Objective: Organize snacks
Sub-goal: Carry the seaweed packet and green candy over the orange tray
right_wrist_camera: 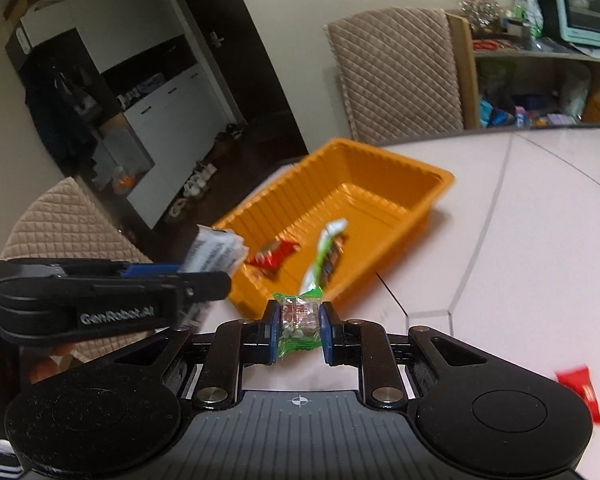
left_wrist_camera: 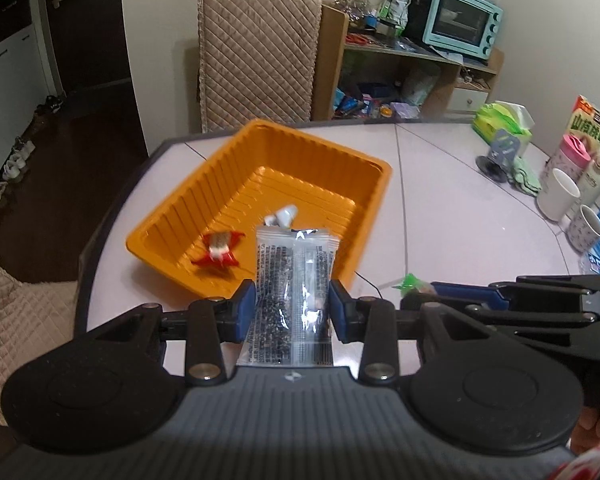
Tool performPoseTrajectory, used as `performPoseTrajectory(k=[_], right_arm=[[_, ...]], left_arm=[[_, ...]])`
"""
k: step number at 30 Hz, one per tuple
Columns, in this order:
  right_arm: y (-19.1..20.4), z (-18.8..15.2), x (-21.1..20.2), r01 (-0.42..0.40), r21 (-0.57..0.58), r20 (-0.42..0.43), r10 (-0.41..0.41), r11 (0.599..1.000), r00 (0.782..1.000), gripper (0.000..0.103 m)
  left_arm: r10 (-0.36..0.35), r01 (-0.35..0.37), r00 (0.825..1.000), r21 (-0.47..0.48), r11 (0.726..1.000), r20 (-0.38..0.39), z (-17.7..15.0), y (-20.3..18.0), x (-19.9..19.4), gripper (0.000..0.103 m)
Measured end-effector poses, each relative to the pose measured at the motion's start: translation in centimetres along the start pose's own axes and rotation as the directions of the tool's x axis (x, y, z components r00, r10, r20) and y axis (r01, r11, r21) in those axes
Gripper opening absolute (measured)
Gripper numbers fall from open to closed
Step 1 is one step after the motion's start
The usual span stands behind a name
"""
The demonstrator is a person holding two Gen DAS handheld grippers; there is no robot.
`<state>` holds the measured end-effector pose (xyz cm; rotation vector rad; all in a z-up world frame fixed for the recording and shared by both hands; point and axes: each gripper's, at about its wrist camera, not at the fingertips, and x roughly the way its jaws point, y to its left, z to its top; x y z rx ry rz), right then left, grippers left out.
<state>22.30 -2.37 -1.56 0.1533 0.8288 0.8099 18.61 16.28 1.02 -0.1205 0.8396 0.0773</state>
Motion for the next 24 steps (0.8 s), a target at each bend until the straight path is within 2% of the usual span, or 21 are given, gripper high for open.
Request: performPoseTrajectory(k=[8,16,24], right_arm=[[1.0,3.3,4.6,0.030,0.005,0.015,-0.030,1.000,0.999,0.021],[-0.7,5.9,8.8,0.118,0.025,0.003,-0.118,0.993,0.993,0.021],[-2.8,7.1,12.0,0.174,0.047,-0.019,-0.174,0.984,0.985,0.021]], left_arm=[[0.011,-0.011,1.000,-0.006,1.000,-0.003,3.2,2.6,3.0,0.035],[0.004,-0.004,1.000,0.002,1.000,-0.026,5.9,3.9,7.4,0.035],[-0.006,0.007,0.999,0.019,1.000,-0.053,7.7,4.2,11.9,0.036]])
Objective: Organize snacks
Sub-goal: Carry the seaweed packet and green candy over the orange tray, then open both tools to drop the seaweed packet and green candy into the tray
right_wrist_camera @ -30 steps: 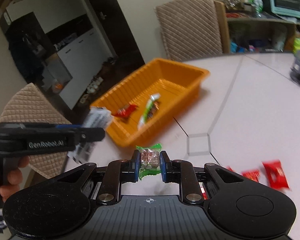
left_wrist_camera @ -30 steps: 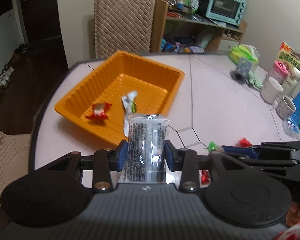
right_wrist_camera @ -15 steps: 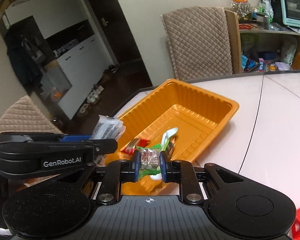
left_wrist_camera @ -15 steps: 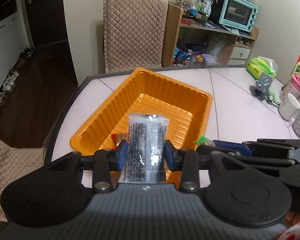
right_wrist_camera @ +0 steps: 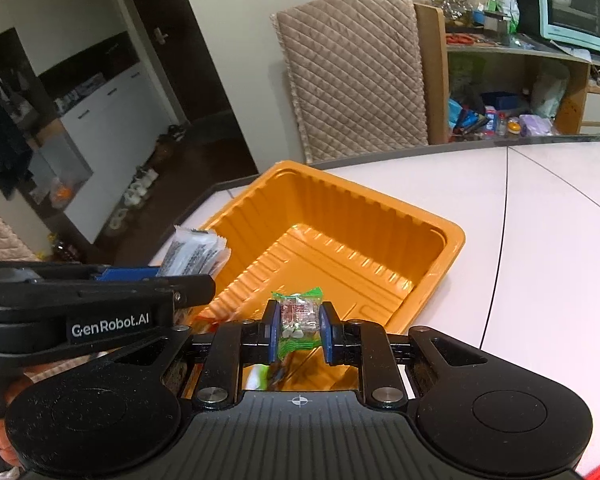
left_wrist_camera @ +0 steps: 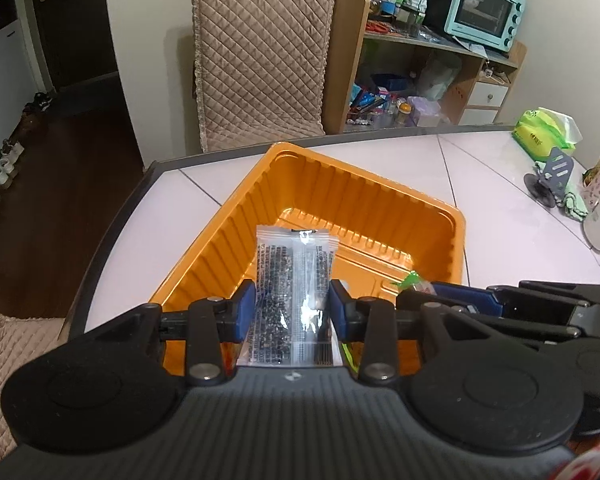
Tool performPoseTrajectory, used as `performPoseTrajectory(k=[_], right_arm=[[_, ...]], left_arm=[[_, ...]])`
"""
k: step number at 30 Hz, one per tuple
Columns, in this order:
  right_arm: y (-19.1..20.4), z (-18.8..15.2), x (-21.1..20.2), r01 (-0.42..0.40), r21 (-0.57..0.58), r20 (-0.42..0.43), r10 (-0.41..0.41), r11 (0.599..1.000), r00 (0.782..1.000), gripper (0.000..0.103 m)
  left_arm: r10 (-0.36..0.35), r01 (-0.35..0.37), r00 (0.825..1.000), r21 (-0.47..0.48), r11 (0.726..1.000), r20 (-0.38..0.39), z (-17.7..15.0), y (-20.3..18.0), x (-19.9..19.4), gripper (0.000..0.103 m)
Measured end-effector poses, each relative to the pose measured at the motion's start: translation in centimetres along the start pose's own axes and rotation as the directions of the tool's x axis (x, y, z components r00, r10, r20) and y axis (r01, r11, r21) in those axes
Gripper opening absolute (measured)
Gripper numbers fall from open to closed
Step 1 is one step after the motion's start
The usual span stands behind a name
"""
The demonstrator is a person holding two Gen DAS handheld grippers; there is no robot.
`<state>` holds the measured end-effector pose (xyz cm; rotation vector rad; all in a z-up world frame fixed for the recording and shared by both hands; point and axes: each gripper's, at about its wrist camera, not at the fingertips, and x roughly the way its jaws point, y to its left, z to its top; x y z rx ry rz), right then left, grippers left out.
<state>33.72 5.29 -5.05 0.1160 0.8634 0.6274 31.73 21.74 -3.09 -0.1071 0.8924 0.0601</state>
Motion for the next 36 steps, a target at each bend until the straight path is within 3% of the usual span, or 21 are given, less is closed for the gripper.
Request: performPoseTrajectory(k=[15,20,22,24,36], right_arm=[[-2.0,0.6,2.7,0.024,0.029,0.012,-0.024,0.999,1.000,0.021],[-2.5,1.0,2.5,0.018,0.048,0.014,-0.019,0.999,1.000,0.029],[-2.8,1.0,2.5,0.012,0.057,0.016,-0.013,0.998,1.000,0.038],[-2.9,1.0,2.3,0.015,0.057,0.024,-0.017,0.998,1.000,0.042],[-3.2,0.4,1.3,0.007,0.049,0.023,-0.008,0.999,1.000,0.048]], left_arm=[[0.014,-0.013,0.999,0.030,0.999,-0.034,1.3,-0.4,3.9,0.036],[0.022,-0.021,0.999,0.030,0.999,-0.041,1.4,-0.3,4.3,0.036],[0.023,-0.022,0.999,0.032,0.999,-0.045,1.4,-0.3,4.5,0.036],[0.026,-0.025,0.998,0.032,0.999,-0.049,1.3,-0.2,4.6,0.036],[0.038,-0.036,0.999,0.053,0.998,-0.033,1.5,-0.5,5.0,0.036]])
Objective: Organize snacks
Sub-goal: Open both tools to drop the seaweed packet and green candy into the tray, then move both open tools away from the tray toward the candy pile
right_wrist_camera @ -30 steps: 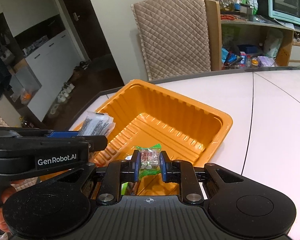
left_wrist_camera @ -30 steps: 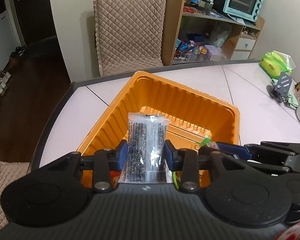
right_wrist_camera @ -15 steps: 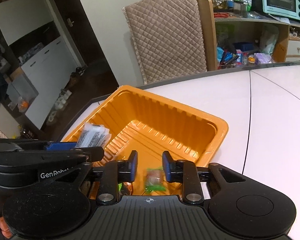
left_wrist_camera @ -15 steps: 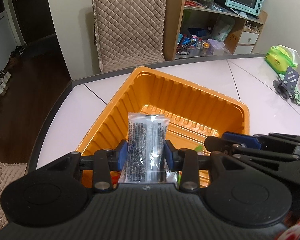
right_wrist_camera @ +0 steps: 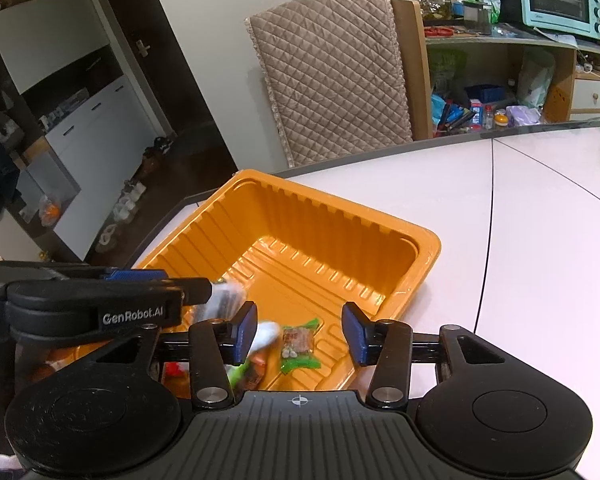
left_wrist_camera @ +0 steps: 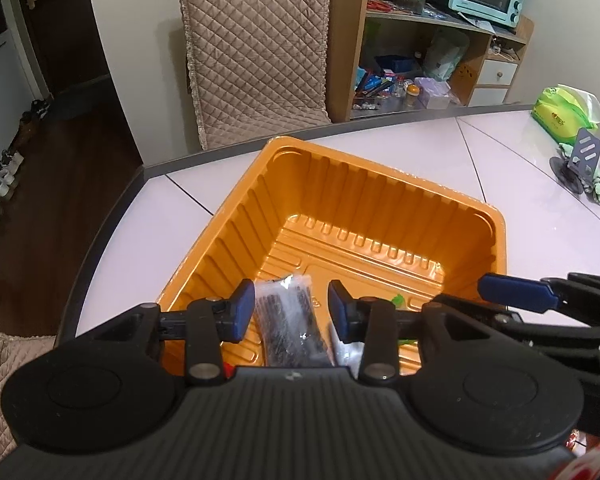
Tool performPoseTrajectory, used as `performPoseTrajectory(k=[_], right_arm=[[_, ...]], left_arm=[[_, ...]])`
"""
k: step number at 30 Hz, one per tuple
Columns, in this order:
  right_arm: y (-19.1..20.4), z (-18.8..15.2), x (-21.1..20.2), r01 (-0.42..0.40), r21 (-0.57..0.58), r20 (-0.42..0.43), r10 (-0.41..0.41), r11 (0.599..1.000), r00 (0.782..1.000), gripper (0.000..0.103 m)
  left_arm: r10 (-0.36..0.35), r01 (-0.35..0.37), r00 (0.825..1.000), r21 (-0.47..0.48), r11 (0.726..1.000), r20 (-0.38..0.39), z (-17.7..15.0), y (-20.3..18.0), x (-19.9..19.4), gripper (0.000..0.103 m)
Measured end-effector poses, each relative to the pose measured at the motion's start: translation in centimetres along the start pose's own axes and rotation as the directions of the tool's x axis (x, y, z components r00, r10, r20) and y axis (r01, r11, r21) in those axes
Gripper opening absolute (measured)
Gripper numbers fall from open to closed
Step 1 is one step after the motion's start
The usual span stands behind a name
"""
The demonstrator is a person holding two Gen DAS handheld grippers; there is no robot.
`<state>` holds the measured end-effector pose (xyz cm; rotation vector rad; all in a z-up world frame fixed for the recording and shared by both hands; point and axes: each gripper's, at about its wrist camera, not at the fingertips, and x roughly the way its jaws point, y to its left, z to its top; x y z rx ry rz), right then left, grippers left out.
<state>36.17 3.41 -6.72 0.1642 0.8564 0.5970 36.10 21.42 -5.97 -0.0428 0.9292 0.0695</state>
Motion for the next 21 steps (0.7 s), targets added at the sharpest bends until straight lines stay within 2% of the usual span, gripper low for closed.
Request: performPoseTrajectory(k=[6,8,9,21], right_arm=[[0.3,-0.5,-1.8,-0.031,-0.014,0.009,0.031,0.999,0.999,0.054],[0.6,-0.8,-2.7,-0.040,-0.017,0.013,0.040,0.999,0.999,0.056],[0.7,-0.9,-3.1,-0.044,-0.016,0.015,0.045,0.999,0.999,0.056],[0.8,-3.3,-8.6,-0.114,0.005,0.023,0.113,0.994,0.993,0.057]], left_arm=[[-0.004,0.004,1.000,-0.023,1.000,-0.006,-0.5,0.6,-1.5,0.038],[0.000,0.000,1.000,-0.028,1.000,-0.005,-0.9,0.7,-2.6,0.048],[0.003,-0.004,1.000,-0.032,0.999,-0.009,-1.1,0.7,-3.0,0.050],[0.002,-0.001,1.000,-0.085,0.996,0.011,-5.1,0.7,-10.1,0.050]])
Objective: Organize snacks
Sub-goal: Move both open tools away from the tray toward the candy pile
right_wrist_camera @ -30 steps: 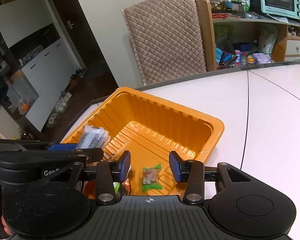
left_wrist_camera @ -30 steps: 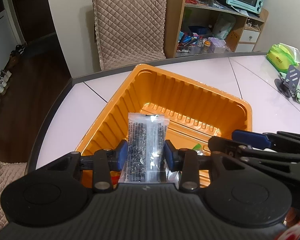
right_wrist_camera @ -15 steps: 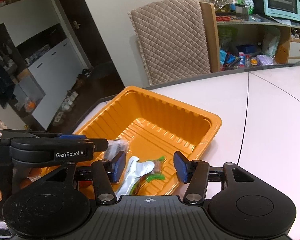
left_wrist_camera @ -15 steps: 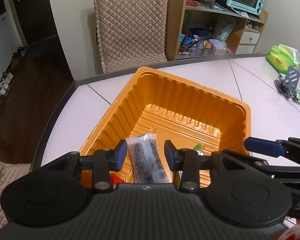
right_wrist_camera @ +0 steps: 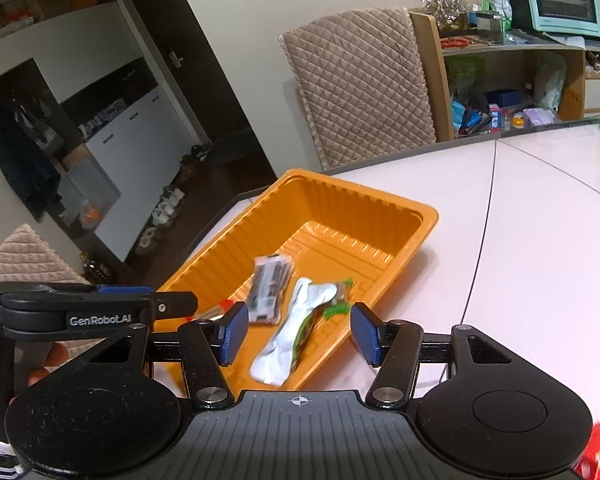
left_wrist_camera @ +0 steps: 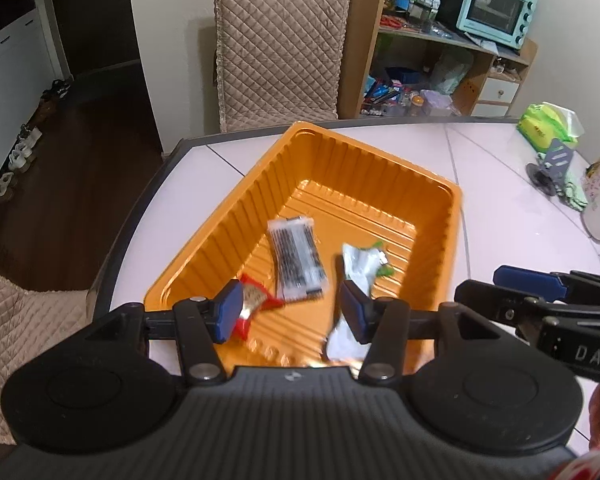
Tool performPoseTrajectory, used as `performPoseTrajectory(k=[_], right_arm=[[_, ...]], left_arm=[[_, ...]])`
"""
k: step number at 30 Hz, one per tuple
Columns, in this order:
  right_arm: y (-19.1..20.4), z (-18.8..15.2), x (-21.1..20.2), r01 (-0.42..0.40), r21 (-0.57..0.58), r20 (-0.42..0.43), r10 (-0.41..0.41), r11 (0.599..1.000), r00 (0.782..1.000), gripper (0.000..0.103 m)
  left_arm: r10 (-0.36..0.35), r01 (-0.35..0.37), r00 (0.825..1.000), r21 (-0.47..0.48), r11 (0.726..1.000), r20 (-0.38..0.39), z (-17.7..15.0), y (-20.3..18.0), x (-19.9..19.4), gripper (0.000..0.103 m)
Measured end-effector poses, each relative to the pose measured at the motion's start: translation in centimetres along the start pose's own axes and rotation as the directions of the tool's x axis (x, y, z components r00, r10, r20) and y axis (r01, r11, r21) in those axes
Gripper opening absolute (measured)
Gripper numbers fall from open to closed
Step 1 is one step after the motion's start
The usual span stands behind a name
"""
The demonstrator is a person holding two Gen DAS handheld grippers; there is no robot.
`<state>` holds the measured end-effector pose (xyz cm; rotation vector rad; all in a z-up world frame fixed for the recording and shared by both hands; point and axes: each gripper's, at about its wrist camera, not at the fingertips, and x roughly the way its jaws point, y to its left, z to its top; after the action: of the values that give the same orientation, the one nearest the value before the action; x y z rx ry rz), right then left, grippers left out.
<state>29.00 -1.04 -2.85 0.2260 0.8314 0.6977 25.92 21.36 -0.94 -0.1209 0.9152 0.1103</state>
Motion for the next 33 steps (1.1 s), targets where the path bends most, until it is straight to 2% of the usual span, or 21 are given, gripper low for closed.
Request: performPoseTrajectory(k=[16,33], right_arm=[[0.0,-5.2,-8.3,-0.012,0.027,-0.016,0.013,1.000,1.000,0.057],[-2.4,-11.8,-15.8,0.071,0.025,-0.045,-0.070,0.997,0.997,0.057]], left_arm=[[-0.031,0.031,1.000,-0.004,0.999,-0.001,-7.1,-3.3,-7.4,0.050],[-0.062,0.062,0.998,0.026,0.998,-0.018,-12.7,-8.2,-11.2,0.050]])
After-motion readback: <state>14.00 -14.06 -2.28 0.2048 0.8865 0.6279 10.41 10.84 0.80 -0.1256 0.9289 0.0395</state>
